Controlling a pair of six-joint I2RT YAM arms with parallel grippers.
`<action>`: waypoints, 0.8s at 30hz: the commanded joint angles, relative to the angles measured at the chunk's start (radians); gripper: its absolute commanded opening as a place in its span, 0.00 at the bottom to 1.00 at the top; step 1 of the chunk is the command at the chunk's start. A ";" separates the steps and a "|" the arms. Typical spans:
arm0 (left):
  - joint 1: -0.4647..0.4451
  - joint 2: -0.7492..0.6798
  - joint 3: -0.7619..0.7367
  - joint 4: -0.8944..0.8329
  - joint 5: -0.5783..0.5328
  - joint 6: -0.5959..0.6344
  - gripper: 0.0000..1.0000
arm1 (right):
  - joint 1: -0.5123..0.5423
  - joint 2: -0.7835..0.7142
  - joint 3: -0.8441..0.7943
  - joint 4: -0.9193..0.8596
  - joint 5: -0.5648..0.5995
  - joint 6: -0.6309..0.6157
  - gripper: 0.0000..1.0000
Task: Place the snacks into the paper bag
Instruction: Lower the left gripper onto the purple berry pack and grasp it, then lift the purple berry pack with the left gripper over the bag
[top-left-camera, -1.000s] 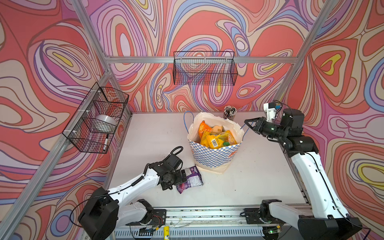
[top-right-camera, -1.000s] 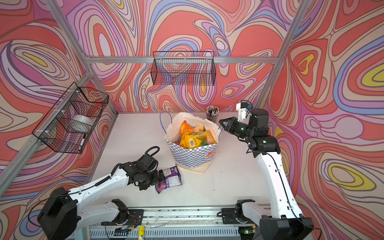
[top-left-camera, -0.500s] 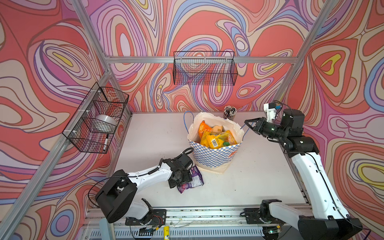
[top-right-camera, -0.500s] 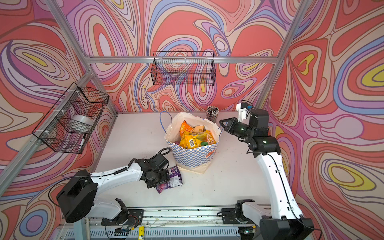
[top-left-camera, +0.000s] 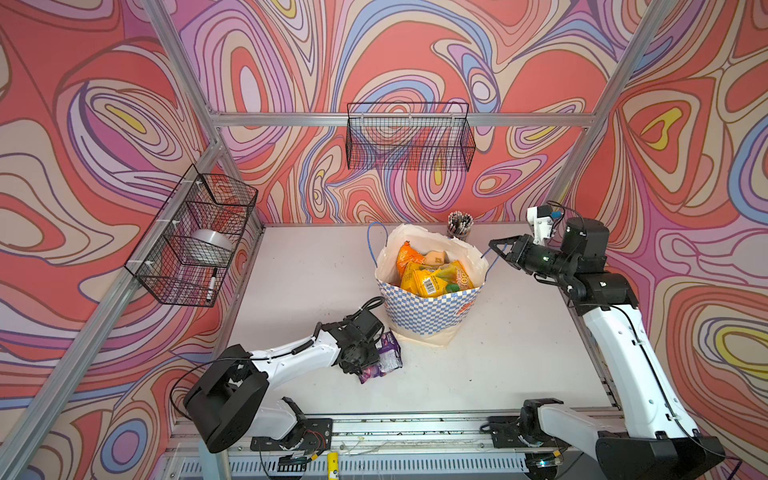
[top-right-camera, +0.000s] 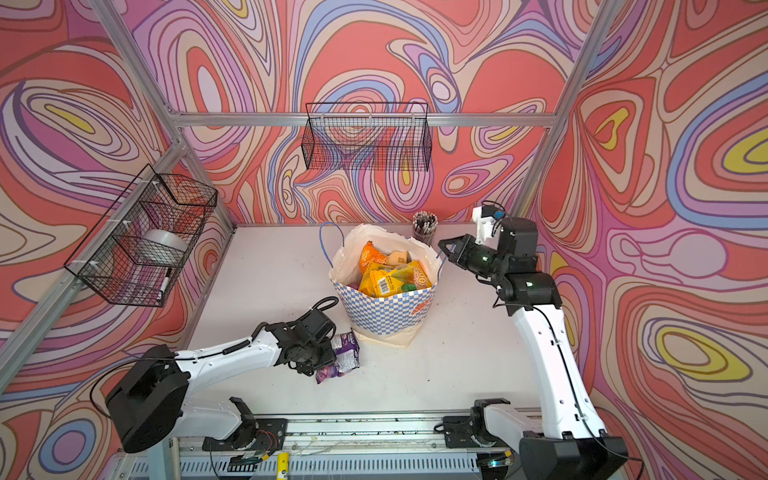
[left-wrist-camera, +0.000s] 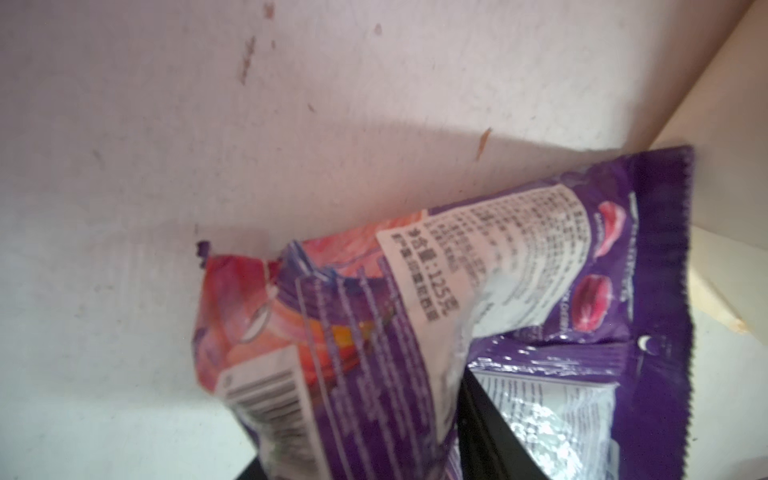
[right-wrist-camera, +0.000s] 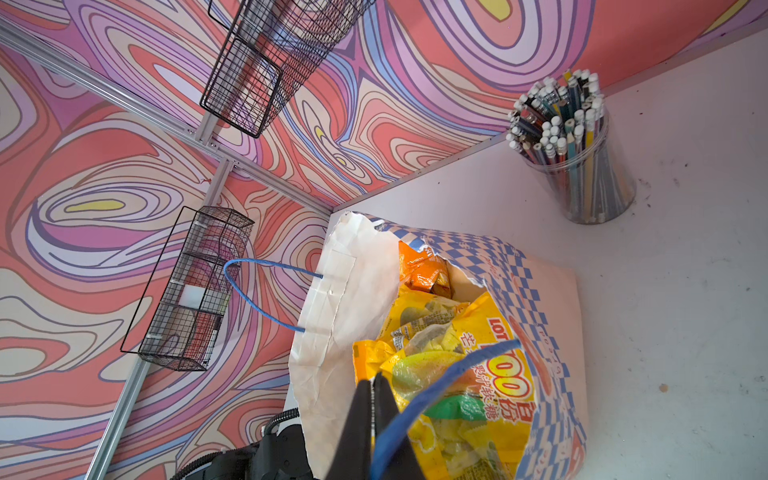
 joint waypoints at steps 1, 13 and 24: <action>0.000 -0.052 -0.036 -0.056 -0.096 -0.029 0.39 | 0.004 -0.024 -0.001 0.012 0.003 -0.012 0.00; 0.038 -0.327 0.032 -0.280 -0.303 0.022 0.16 | 0.003 -0.019 -0.004 0.026 -0.003 -0.004 0.00; 0.075 -0.483 0.273 -0.527 -0.513 0.162 0.14 | 0.004 -0.024 0.003 0.016 -0.005 -0.008 0.00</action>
